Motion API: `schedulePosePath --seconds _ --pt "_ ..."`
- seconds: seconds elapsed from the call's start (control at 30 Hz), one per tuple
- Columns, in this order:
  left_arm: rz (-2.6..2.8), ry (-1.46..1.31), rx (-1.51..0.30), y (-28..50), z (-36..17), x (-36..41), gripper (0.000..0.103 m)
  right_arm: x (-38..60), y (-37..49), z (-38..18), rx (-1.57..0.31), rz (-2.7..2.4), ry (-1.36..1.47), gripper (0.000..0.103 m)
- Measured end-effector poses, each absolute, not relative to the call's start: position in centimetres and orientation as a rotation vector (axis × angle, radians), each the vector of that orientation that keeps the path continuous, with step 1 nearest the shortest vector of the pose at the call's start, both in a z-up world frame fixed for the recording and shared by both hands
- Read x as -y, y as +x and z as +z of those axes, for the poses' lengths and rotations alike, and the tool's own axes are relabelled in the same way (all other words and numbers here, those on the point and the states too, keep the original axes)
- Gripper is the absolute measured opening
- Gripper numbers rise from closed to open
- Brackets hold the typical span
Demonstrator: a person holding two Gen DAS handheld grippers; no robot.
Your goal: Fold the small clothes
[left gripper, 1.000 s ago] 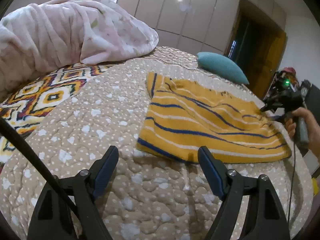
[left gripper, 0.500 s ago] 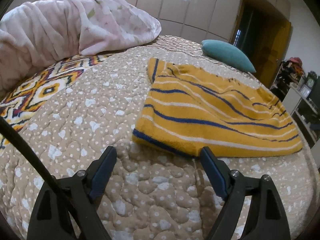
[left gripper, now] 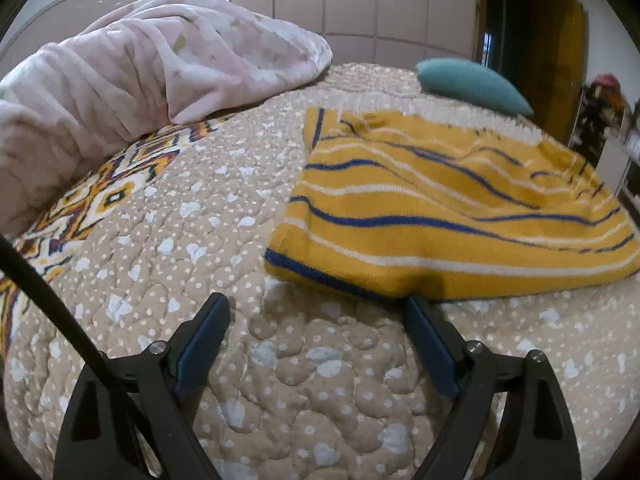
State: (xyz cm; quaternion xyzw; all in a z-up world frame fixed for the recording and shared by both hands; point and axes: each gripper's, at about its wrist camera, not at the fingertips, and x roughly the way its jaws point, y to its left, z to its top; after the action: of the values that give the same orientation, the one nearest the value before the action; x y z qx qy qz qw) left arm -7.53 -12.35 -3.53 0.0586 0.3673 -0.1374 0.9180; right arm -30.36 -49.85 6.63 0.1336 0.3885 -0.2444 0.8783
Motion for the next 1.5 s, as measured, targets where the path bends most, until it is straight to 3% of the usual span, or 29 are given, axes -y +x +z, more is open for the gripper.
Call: schedulePosePath --seconds 0.13,0.4,0.67,1.07,1.33,1.5 --pt "-0.244 0.163 -0.803 -6.9 -3.6 12.9 0.098 48.1 -28.6 3.9 -0.8 -0.405 0.379 0.067" --pt "-0.209 0.181 -0.807 -6.9 -3.7 13.1 0.1 45.6 -26.0 -0.1 -0.804 -0.39 0.314 0.068" --pt "-0.15 0.261 -0.732 -7.9 -3.6 13.9 0.103 44.5 -25.8 -1.9 -0.686 -0.373 0.244 0.094" --pt "-0.119 0.318 -0.709 -8.2 -3.5 14.4 0.103 43.9 -25.9 -2.2 -0.65 -0.39 0.201 0.094" --pt "-0.179 0.125 -0.876 -9.1 -1.9 13.9 0.101 43.7 -26.1 -2.3 -0.65 -0.394 0.198 0.094" --pt "-0.273 0.134 -0.868 -12.4 -1.1 16.1 0.101 43.6 -26.0 -2.3 -0.652 -0.397 0.19 0.094"
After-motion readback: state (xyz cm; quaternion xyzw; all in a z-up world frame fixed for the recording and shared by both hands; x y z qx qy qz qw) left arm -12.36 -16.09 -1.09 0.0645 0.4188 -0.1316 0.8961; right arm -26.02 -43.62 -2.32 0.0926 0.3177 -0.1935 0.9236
